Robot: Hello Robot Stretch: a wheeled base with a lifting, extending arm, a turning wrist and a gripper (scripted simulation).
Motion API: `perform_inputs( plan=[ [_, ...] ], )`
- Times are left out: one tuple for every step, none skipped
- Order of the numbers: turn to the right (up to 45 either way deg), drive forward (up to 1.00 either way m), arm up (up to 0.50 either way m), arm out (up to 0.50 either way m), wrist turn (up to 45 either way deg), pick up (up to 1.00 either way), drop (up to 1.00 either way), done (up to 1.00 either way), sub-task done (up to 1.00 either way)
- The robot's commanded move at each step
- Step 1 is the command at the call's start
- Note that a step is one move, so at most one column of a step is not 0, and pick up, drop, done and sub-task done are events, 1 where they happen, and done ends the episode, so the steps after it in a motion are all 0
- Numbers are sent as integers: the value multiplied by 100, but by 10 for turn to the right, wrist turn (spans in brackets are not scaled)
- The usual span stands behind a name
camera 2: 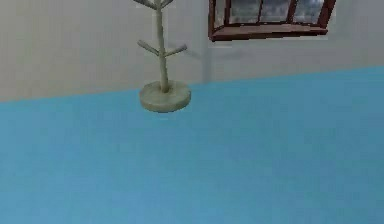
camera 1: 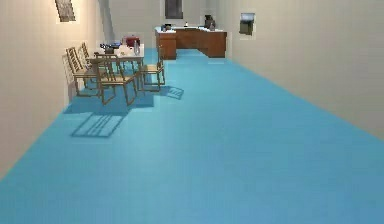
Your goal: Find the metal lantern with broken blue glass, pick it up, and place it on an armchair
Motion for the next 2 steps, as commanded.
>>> perform_inputs(
  plan=[
    [0, 100, 0, 0, 0, 0, 0, 0, 0],
    [0, 100, 0, 0, 0, 0, 0, 0, 0]
  ],
)
